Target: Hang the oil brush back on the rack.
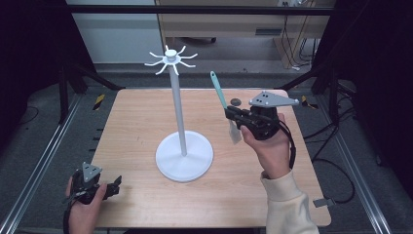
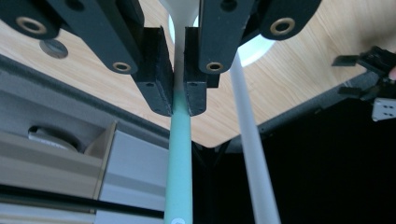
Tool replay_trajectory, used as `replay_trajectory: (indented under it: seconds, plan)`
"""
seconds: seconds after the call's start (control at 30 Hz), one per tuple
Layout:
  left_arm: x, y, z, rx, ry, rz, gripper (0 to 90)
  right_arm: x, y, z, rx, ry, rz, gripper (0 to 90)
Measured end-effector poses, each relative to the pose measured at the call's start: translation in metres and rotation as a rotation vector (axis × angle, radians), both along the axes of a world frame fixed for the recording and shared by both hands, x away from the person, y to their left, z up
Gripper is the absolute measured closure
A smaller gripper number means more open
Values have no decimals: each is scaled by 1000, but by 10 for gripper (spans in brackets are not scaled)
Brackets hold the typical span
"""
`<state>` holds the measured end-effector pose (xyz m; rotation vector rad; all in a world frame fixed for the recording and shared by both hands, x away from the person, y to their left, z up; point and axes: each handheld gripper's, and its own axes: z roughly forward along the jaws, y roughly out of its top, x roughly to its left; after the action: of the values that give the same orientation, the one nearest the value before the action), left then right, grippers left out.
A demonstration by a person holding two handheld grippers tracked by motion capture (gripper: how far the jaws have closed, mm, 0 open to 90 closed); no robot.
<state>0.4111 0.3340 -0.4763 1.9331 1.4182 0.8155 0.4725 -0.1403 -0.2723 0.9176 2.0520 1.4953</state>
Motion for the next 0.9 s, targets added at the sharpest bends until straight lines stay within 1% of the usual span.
replay_trajectory:
  seconds: [0.07, 0.1, 0.13, 0.2, 0.37, 0.5, 0.6, 0.73, 0.9]
  plan:
    - [0, 0, 0, 3, -1, -1, 46, -6, 3, 3, 12, -26, 11, 827]
    - [-1, 0, 1, 1, -6, 1, 47, -8, 5, 4, 16, -27, 13, 826]
    - [-1, 0, 2, 3, -9, 1, 46, -12, 7, 6, 19, -43, 17, 826]
    - [-1, -1, 2, 4, -15, 3, 46, -16, 9, 9, 26, -58, 28, 826]
    - [0, -2, 1, 12, -5, -3, 46, -25, 12, 17, 41, -92, 53, 826]
    - [0, -2, 2, 13, -7, -6, 47, -27, 12, 19, 54, -117, 59, 826]
    - [1, -2, 3, 12, -20, -4, 47, -26, 13, 20, 62, -121, 70, 826]
    - [2, -3, 4, 10, -25, -10, 46, -24, 15, 25, 58, -132, 88, 826]
    - [3, -6, 3, 19, -9, -25, 46, -20, 16, 29, 48, -133, 99, 826]
